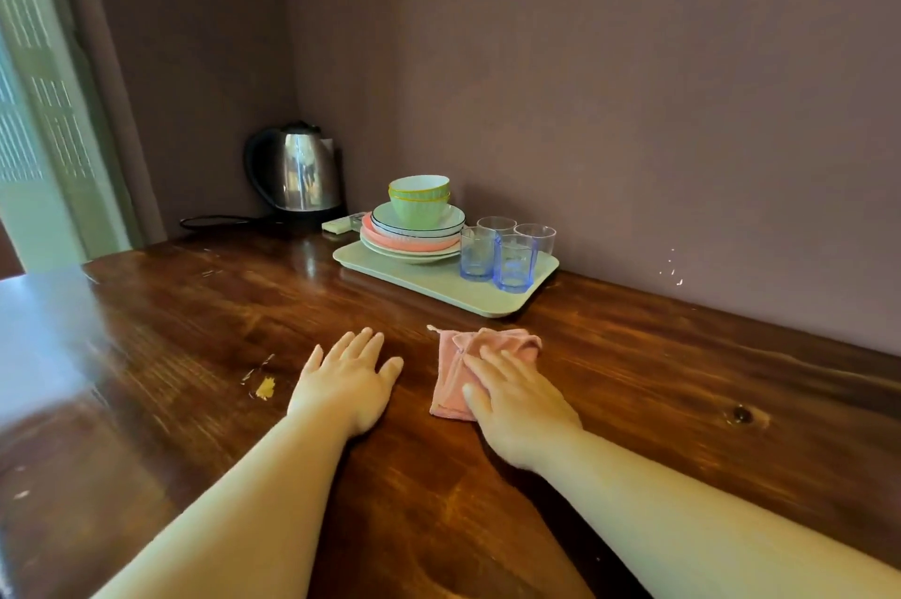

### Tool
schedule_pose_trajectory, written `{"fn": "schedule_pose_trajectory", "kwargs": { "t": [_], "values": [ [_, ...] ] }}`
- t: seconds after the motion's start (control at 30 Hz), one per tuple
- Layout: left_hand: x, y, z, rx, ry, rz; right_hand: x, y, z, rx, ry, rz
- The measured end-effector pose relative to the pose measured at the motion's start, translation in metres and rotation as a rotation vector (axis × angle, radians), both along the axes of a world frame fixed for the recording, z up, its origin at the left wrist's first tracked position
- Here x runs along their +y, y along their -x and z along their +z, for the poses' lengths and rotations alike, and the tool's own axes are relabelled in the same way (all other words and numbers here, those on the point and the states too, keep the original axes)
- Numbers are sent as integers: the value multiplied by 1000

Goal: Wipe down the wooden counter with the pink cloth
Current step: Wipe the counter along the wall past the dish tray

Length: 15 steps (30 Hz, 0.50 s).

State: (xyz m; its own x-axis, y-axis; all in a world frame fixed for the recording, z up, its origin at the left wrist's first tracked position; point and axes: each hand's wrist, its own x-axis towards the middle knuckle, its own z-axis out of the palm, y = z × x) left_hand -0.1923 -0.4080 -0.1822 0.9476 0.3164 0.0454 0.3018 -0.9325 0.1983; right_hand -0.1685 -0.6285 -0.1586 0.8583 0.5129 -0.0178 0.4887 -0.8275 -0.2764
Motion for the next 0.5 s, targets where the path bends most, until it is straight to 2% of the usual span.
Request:
{"fn": "schedule_pose_trajectory", "kwargs": {
  "t": [0.1, 0.17, 0.23, 0.33, 0.5],
  "values": [
    [2, 1, 2, 25, -4, -16, -10, -23, 13, 36, 62, -132],
    [1, 2, 2, 54, -7, -14, -4, -27, 14, -23, 161, -177],
    [-3, -3, 12, 139, 3, 21, 1, -23, 5, -59, 224, -116],
    [-19, -24, 41, 315, -17, 132, -21, -32, 1, 33, 140, -58],
    [-63, -36, 29, 279, 2, 134, -67, -75, 11, 4, 177, -287]
  ]
}}
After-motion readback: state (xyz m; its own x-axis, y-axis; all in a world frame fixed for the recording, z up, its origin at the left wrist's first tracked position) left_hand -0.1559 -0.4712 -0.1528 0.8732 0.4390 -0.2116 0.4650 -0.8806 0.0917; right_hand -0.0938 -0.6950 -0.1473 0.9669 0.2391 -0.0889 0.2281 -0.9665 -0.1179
